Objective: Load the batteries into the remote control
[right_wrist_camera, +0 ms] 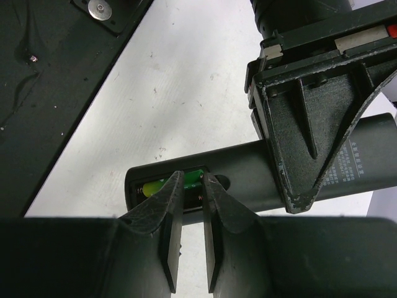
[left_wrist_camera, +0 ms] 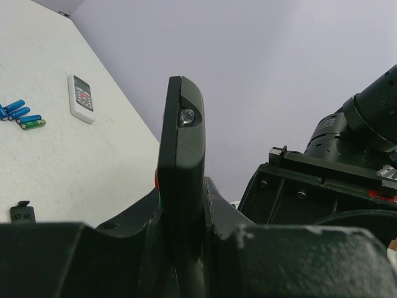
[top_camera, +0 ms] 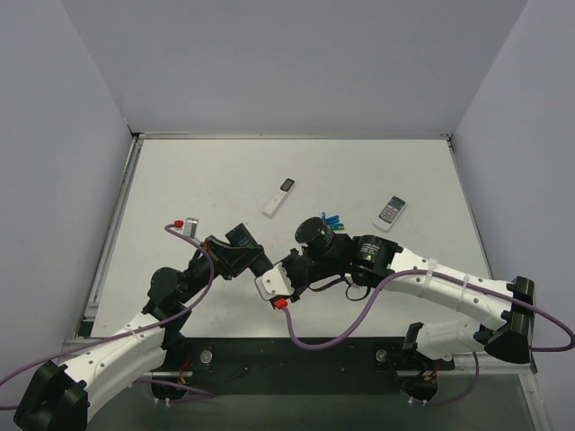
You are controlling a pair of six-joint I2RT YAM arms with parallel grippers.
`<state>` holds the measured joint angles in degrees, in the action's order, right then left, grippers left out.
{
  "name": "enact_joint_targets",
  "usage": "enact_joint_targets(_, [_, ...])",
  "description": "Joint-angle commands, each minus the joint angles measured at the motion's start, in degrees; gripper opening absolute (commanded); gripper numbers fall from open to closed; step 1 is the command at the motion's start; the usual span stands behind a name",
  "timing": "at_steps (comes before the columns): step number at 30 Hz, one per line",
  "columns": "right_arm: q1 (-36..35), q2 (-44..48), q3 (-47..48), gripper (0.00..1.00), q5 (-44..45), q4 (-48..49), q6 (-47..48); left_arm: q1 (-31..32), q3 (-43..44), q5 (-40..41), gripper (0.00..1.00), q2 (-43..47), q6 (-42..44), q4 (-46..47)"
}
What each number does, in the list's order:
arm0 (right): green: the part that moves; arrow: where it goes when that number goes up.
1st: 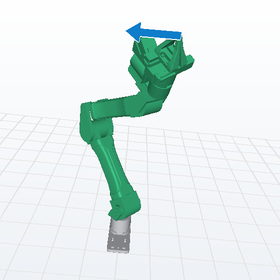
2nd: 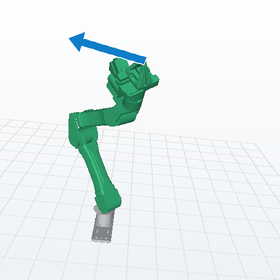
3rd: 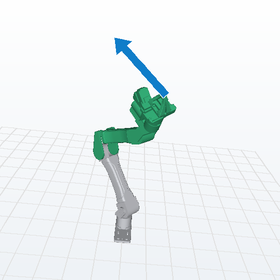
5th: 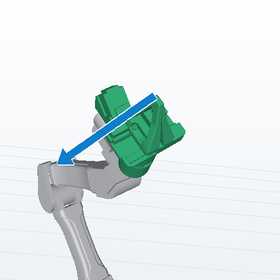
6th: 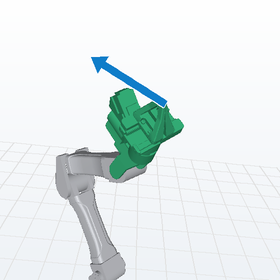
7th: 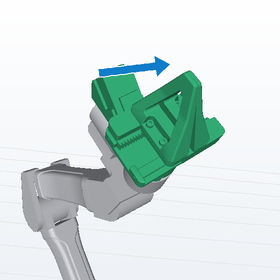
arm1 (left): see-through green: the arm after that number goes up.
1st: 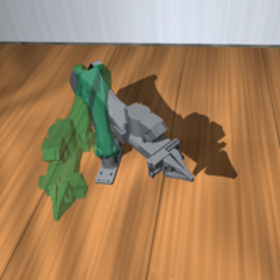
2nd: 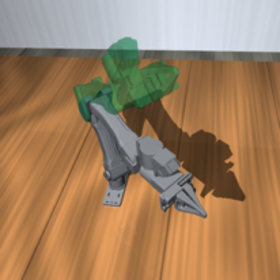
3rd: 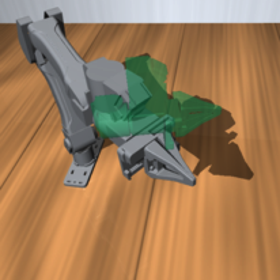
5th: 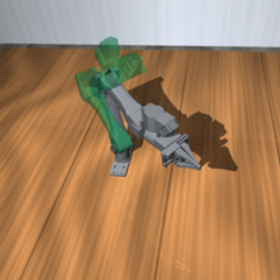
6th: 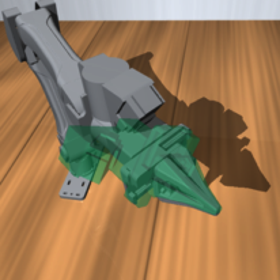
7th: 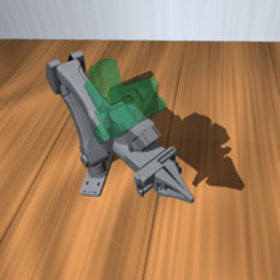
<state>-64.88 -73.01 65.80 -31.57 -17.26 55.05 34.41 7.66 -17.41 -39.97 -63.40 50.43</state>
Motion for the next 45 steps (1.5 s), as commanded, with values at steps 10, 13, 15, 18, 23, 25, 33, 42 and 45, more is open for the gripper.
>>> enact_joint_targets(10, [0.2, -1.6, -1.6, 0.10, -2.0, -4.4, -1.0, 0.0, 6.3, 2.7, 0.00, 1.8, -0.8, 8.5])
enact_joint_targets(13, [0.3, -2.0, -2.3, 0.09, -1.7, -4.4, -1.3, 0.0, 6.9, 2.7, 0.00, 2.0, -0.7, 8.9])
enact_joint_targets(15, [0.2, -2.3, -2.9, 0.09, -1.6, -4.4, -1.5, 0.0, 7.1, 2.7, 0.00, 2.1, -0.8, 9.2])
enact_joint_targets(18, [0.3, -2.7, -3.4, 0.09, -1.2, -4.4, -1.9, 0.0, 7.4, 2.8, 0.00, 2.4, -0.8, 9.3])
enact_joint_targets(23, [0.3, -3.7, -4.4, 0.10, 1.4, -4.3, -2.2, 0.0, 7.2, 2.6, 0.00, 3.0, -0.7, 9.2])
enact_joint_targets(25, [0.4, -4.1, -4.6, 0.11, 1.9, -4.3, -2.1, 0.0, 6.8, 2.6, 0.00, 3.1, -1.0, 9.5])
enact_joint_targets(33, [0.4, -4.2, -4.4, 0.11, -0.2, -2.9, -3.7, 0.0, 4.9, 2.5, 0.00, 3.6, -0.6, 7.8])
enact_joint_targets(42, [0.5, 2.0, -3.5, 0.22, -1.9, 2.1, -9.7, 0.0, 1.3, 7.2, 0.00, 6.7, 9.4, -9.2])
enact_joint_targets(45, [1.9, 3.8, -3.8, 0.30, 1.3, 4.8, -15.5, 0.0, 0.6, 10.7, 0.00, 7.5, 12.4, -16.1])
